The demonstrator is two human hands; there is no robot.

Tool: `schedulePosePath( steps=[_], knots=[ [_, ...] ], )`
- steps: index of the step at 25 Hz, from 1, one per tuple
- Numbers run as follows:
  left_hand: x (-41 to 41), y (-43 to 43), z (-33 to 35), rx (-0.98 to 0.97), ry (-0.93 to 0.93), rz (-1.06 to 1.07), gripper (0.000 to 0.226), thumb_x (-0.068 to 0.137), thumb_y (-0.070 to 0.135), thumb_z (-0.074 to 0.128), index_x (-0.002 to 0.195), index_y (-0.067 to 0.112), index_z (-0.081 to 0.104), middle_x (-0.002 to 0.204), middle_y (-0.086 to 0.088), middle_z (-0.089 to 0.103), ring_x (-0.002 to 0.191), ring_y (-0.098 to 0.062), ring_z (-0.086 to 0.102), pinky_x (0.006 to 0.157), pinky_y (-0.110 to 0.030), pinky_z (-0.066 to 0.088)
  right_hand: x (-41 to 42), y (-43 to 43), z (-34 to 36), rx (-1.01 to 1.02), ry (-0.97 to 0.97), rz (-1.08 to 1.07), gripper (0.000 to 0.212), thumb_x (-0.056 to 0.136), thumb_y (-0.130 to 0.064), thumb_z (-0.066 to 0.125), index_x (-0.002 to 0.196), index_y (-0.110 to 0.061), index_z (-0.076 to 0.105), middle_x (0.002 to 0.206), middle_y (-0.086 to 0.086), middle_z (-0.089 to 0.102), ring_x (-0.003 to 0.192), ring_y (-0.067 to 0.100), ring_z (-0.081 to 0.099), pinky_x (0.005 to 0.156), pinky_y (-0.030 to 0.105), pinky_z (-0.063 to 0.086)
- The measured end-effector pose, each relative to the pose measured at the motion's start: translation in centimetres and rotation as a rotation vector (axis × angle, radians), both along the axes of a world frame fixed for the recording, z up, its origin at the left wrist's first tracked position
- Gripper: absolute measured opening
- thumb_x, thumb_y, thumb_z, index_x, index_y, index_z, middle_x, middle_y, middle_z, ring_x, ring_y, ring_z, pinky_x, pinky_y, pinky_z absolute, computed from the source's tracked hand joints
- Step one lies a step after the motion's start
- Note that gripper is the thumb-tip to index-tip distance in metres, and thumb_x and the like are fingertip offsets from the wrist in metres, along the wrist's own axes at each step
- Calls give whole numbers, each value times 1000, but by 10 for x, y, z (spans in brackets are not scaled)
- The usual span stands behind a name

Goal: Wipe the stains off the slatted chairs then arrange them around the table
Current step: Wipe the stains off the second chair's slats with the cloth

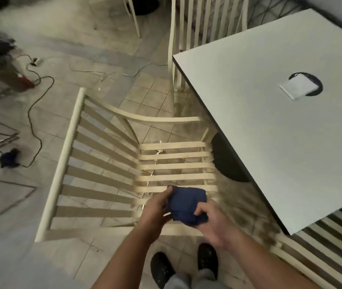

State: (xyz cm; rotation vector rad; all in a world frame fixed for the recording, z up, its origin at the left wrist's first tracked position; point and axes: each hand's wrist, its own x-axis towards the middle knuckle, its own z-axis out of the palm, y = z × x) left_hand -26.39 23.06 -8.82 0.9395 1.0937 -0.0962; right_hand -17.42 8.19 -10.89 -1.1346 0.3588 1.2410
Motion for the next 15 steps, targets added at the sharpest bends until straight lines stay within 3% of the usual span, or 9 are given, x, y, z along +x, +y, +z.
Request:
schedulePosePath(
  steps=[2, 6, 11, 15],
  knots=[
    [-3, -13, 28, -57, -69, 12, 34, 100, 31, 60, 123, 8, 68, 118, -15, 74, 112, -34, 67, 100, -49, 52, 21, -16, 23, 29, -37, 85, 56, 76, 5, 53, 130, -7, 57, 125, 25, 60, 106, 41, 59, 76, 46, 54],
    [-2, -34, 52, -13, -41, -1, 26, 100, 21, 63, 119, 4, 68, 106, -16, 74, 97, -32, 65, 85, -42, 54, 43, -33, 47, 72, -98, 237, 56, 77, -9, 79, 129, -18, 63, 127, 17, 68, 117, 40, 65, 98, 59, 54],
    [8, -43, 69, 158, 21, -158, 19, 100, 16, 64, 112, 3, 70, 103, -16, 77, 88, -26, 72, 73, -35, 62, 36, -48, 60, -48, -122, 142, 55, 78, -4, 79, 129, -10, 61, 116, 15, 74, 108, 37, 70, 80, 46, 59],
    [15, -34, 76, 242, 15, -204, 17, 98, 13, 68, 111, 2, 70, 98, -15, 78, 80, -21, 74, 68, -32, 59, 28, -43, 68, -89, -123, 73, 61, 73, -10, 86, 129, -12, 59, 117, 15, 73, 108, 39, 70, 83, 55, 61]
  ],
)
